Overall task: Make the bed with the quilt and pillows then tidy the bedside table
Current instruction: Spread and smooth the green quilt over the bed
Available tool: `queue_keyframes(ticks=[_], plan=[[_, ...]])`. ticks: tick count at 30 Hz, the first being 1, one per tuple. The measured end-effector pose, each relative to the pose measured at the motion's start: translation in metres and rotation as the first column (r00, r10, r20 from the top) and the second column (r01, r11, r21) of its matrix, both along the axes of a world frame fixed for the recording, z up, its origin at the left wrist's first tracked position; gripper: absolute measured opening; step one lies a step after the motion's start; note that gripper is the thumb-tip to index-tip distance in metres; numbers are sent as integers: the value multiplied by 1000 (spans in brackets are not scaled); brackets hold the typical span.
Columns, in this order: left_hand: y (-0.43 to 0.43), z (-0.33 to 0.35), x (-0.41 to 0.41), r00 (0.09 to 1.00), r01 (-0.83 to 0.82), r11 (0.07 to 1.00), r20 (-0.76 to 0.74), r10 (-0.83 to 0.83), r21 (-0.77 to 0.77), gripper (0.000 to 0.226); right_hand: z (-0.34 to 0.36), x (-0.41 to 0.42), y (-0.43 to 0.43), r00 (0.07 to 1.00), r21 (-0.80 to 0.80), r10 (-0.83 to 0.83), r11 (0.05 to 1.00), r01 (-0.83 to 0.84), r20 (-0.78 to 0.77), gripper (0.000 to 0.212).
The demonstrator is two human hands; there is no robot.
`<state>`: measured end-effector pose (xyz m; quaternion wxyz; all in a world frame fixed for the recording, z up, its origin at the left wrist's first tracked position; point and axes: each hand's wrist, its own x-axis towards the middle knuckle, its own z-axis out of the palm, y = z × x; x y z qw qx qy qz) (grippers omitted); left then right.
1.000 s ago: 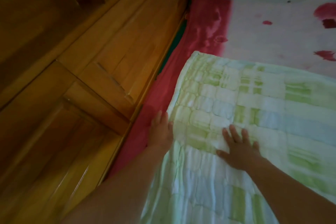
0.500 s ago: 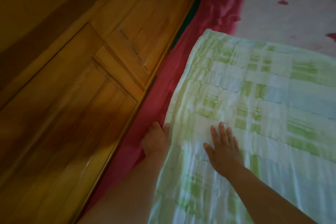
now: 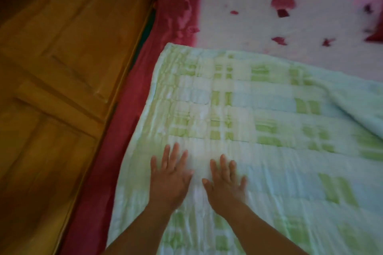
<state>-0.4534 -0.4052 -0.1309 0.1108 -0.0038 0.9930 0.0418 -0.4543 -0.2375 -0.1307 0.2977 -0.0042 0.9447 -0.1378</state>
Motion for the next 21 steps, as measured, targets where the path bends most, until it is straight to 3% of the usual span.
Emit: queue_keyframes(ticks=[2,4,7,9,10,13,15,17,18,20,21], plan=[[28,-3,-4,956,-174,985,243,165,14,76,0,6,15,989,1,-132,991,132,65,65],[57,6,-12,912,-266,964,326,250,4,69,7,15,42,941,-2,-320,947,322,111,66],[107,41,-17,936,-7,999,352,-9,45,63,17,54,90,818,30,-553,831,556,158,69],[131,54,-10,898,93,991,423,-126,98,61,16,91,118,744,72,-628,773,630,230,70],[146,58,-5,873,136,982,453,-181,130,61,20,113,134,664,90,-692,709,700,284,67],[180,58,10,805,248,947,500,-319,205,61,34,162,177,575,68,-766,615,785,288,69],[213,62,19,710,378,888,534,-460,262,54,32,190,203,529,132,-792,585,800,304,71],[264,65,43,583,498,805,561,-587,323,48,29,228,236,478,171,-836,530,830,269,99],[284,66,55,531,515,775,573,-624,367,47,30,241,250,459,195,-847,515,835,268,98],[331,62,90,444,586,693,549,-709,421,48,35,271,283,450,202,-863,494,846,228,66],[352,60,108,415,609,662,536,-735,437,48,34,284,301,455,168,-870,485,858,187,62]])
